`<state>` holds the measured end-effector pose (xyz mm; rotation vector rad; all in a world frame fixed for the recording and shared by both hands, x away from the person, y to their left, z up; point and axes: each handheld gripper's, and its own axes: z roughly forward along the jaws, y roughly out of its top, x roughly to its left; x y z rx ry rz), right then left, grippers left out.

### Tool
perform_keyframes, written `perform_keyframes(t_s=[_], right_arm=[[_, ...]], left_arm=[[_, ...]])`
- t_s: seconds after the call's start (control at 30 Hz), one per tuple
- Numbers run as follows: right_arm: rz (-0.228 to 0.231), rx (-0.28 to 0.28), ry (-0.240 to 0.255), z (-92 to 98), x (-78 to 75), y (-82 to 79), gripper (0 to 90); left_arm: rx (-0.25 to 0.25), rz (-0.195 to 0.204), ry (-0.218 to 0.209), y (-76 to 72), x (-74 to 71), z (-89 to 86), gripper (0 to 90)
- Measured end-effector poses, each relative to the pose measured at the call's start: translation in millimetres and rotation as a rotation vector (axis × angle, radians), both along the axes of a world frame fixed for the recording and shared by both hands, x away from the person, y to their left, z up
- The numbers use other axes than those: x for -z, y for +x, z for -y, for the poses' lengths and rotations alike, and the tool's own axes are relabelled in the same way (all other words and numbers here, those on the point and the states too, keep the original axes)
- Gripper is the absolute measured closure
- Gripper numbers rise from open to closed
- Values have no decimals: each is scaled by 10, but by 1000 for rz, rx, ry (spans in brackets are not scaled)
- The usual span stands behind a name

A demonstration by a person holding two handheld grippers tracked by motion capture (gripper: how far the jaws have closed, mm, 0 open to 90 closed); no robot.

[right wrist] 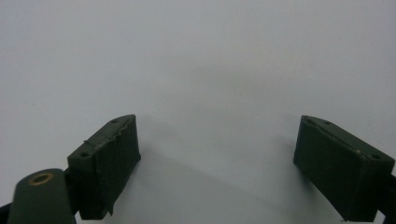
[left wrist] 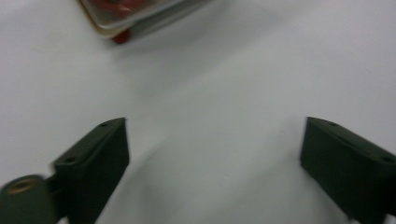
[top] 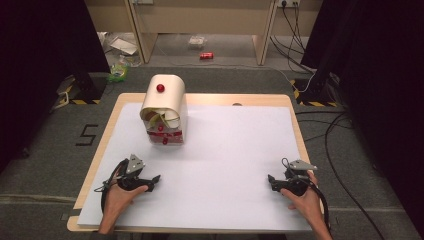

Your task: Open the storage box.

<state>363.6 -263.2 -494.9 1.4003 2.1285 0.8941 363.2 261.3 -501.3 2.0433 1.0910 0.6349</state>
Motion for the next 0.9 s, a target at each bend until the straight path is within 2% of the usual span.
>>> perform_keyframes(t_s=[0.03, 0.07, 0.13, 0.17, 0.2, 0.3, 0.47, 0.67, 0.83, 0.9], right_arm=[[-1, 0, 0, 0, -1, 0, 146], [-2, 0, 1, 0, -1, -1, 146], [-2, 0, 1, 0, -1, -1, 146], [-1, 0, 0, 0, 0, 0, 146], [-1, 0, 0, 1, -1, 0, 146], [-1, 0, 0, 0, -1, 0, 146], [0, 0, 1, 1, 0, 1, 146], [0, 0, 1, 1, 1, 1, 146], [0, 0, 1, 1, 1, 1, 146], [0, 0, 1, 1, 0, 0, 146]], left_arm=[[-14, 6, -8, 4, -4, -5, 192], [-14, 13, -19, 2, -9, -11, 119], [-14, 15, -34, 0, -13, -18, 200], [-31, 18, -54, -4, -25, -19, 162], [-35, 25, -57, -8, -40, -18, 153], [-52, 44, -86, -18, -81, -4, 167], [-83, 50, -134, -12, -125, 33, 190], [-91, 73, -150, 32, -248, 125, 201], [-107, 71, -155, 89, -299, 166, 234], [-111, 91, -161, 124, -349, 208, 257]])
